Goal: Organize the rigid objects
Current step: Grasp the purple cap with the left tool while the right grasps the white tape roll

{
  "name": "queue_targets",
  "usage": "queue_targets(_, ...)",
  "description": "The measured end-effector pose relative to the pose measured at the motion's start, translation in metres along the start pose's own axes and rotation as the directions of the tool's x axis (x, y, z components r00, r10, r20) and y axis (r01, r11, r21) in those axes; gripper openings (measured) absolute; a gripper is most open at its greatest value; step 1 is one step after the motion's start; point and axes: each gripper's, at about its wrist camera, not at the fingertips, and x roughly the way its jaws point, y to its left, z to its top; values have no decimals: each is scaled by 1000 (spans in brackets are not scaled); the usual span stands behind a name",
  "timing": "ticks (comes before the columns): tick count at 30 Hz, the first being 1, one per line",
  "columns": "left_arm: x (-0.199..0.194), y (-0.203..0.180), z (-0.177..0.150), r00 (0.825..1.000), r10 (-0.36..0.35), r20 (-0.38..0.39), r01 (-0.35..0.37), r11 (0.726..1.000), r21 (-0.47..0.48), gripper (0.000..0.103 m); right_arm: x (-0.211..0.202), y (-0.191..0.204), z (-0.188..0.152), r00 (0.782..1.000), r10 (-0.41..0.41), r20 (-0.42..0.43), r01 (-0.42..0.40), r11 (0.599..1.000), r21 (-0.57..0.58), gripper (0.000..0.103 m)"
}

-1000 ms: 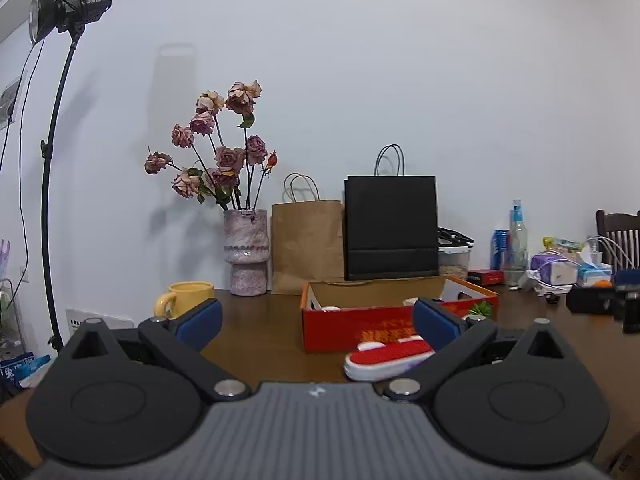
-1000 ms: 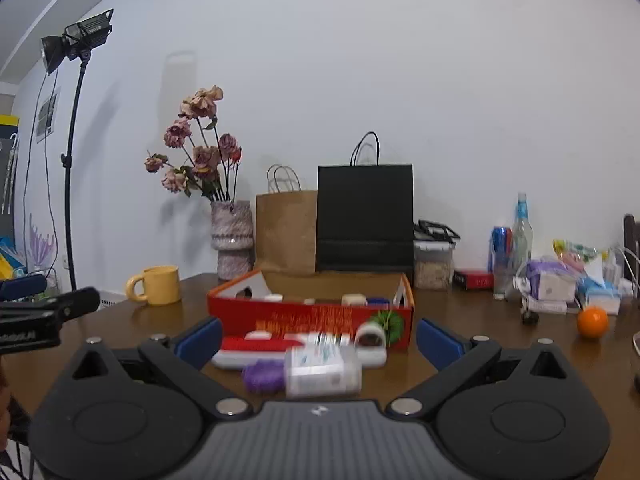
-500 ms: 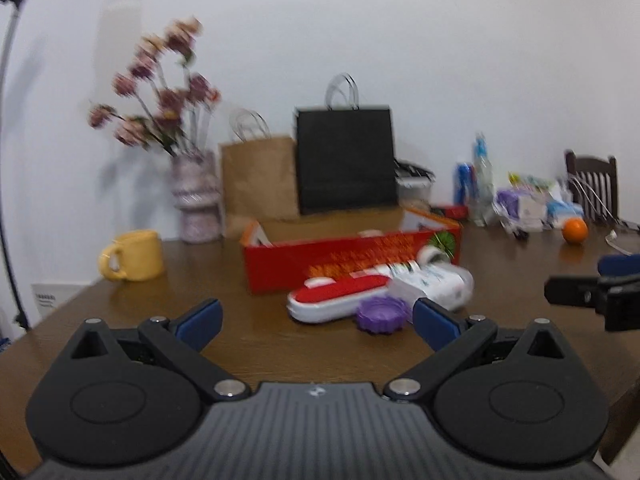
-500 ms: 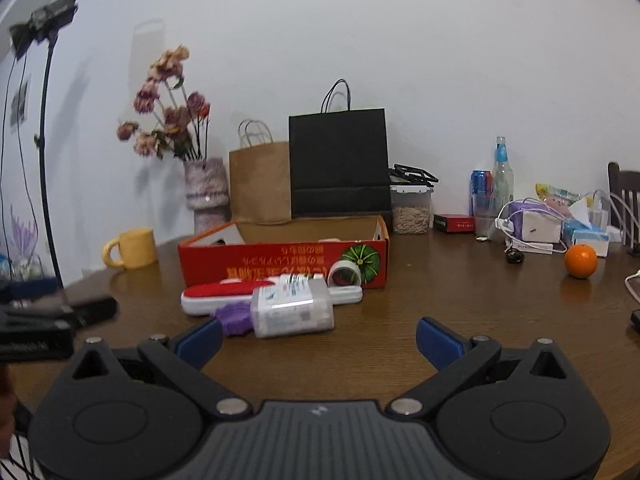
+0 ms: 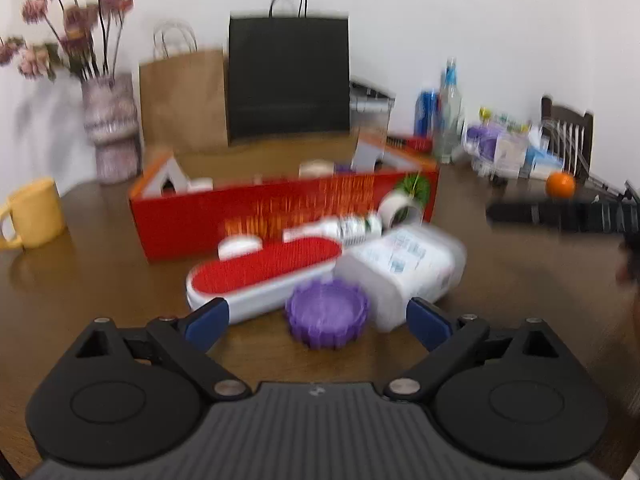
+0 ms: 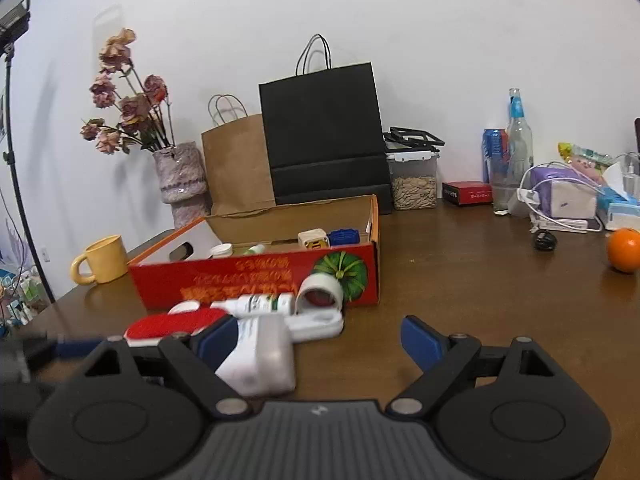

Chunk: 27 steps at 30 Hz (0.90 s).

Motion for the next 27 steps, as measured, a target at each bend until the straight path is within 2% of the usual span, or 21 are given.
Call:
queue_targets(3,9,10,2,999,-23,-25,21,998,-66,88,30,-6,16,999,20,-42,-19,1000,3,88)
queue_targets(6,22,11,7,999,-3,-55,0,998,-56,75,74,-9,30,992,45,-119,-45,999,6,86)
queue_targets(9,33,15,9,994,-45,-104,37,996,-82,66,115,-15,36,977,99,-191,-84,993,85,76)
queue_targets(12,35,18,9,994,-50,-100,39,994,-103,57,138,-18,35,970,114,-216,-90,989,114,66)
queue_targets(15,35,22,9,993,-77,-89,65,990,-128,56,150,-23,29,967,131,-218,-92,979,182,45)
queue_targets(16,34,23,9,993,-81,-85,69,989,-132,56,150,-25,29,965,148,-215,-103,973,207,43)
queue_targets(18,31,25,8,994,-80,-68,70,987,-143,56,148,-24,29,968,127,-215,-88,979,182,43)
queue_targets(23,6,26,0,1000,-15,-8,13,984,-180,56,115,-13,28,994,-25,-108,29,999,38,43)
queue_targets(25,-20,23,-8,996,24,84,-8,984,-178,56,89,-8,27,997,-53,-47,53,999,4,43)
queue_targets(27,-45,16,-17,983,81,162,-57,987,-152,56,55,2,24,998,-61,17,62,998,-28,43)
